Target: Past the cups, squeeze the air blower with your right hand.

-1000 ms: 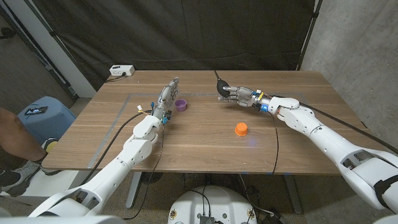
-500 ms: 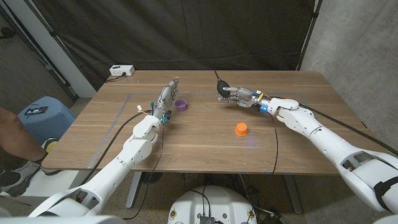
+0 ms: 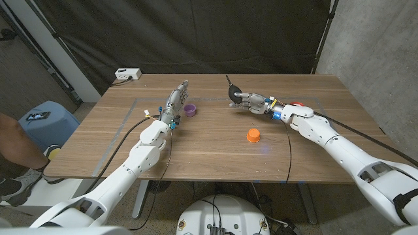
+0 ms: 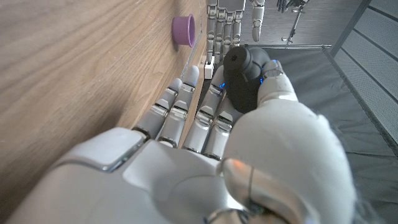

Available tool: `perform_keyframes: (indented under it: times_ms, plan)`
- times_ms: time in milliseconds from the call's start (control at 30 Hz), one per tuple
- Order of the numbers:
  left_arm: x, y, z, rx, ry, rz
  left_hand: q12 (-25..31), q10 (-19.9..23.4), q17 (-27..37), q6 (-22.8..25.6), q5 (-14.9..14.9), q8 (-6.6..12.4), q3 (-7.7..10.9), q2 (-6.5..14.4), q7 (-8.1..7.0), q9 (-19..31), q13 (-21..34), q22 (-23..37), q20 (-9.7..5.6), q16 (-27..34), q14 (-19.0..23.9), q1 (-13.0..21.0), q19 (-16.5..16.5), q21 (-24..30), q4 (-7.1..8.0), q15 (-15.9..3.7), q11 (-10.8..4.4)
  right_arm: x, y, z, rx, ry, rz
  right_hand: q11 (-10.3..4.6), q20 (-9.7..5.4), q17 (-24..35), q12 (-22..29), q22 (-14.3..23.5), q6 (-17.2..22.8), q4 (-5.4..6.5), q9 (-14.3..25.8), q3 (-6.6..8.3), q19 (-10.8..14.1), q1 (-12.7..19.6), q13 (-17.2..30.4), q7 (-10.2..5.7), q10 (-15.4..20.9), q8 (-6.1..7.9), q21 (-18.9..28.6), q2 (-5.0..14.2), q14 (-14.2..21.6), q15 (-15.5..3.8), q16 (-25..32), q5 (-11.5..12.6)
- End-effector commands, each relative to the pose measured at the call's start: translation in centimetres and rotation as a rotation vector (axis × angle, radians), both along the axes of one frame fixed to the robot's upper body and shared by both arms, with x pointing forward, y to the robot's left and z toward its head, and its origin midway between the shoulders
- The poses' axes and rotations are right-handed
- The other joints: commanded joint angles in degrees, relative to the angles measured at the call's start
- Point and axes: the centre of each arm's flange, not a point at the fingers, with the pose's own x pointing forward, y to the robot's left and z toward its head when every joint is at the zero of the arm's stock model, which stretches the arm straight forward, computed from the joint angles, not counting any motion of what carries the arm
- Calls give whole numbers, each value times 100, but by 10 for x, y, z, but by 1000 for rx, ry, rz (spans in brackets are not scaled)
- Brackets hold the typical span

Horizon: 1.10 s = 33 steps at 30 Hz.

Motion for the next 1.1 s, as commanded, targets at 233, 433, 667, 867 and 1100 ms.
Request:
perform_keyframes:
  times_ms: [233, 433, 667, 867, 1100]
  plan:
    - [-4, -4, -3, 3, 1, 1, 24, 33, 9, 45, 16, -7, 10, -3, 7, 23, 15, 5, -5, -1, 19, -23, 28, -2, -27, -23, -4, -4, -2, -8, 39, 18, -17, -52, -225, 22, 60, 12, 201, -55, 6, 32, 106, 137, -10, -9, 177, 66, 46, 42, 150, -929, 37, -27]
    - [-6, -6, -3, 5, 1, -1, 24, 38, 9, 49, 16, -8, 11, -4, -4, 24, 15, 6, -2, -2, 19, -25, 26, -4, -30, -14, -1, -5, -4, -10, 51, 26, -26, -61, -246, 23, 105, 12, 288, -77, 7, 52, 145, 226, -10, -8, 293, 92, 55, 59, 229, -942, 45, -33]
    - [-10, -4, -4, 7, 2, 4, 21, 37, 9, 50, 15, -9, 11, -5, -4, 24, 15, 6, -1, -3, 20, -27, 27, -4, -33, -23, -2, -5, -4, -10, 59, 29, -32, -163, -263, 35, 150, 11, 353, -74, 12, 47, 167, 283, 9, -10, 388, 111, 55, 65, 324, -938, 66, -48]
    - [-14, -2, -6, 9, 5, 10, 21, 41, 9, 47, 15, -12, 11, -6, -5, 24, 15, 6, -2, -3, 23, -29, 27, -4, -36, -28, -2, -6, -2, -12, 71, 34, -36, -200, -287, 62, 173, 11, 437, -80, 17, 50, 185, 354, -2, -16, 469, 143, 57, 88, 411, -960, 104, -59]
    - [-20, 0, -7, 10, 4, 11, 24, 52, 9, 49, 15, -13, 13, -5, -9, 24, 15, 6, -3, -3, 27, -31, 27, -5, -39, -25, 8, -8, -1, -14, 77, 41, -43, -201, -302, 84, 184, 11, 494, -82, 23, 49, 209, 411, -6, -24, 514, 165, 61, 102, 484, -966, 133, -70]
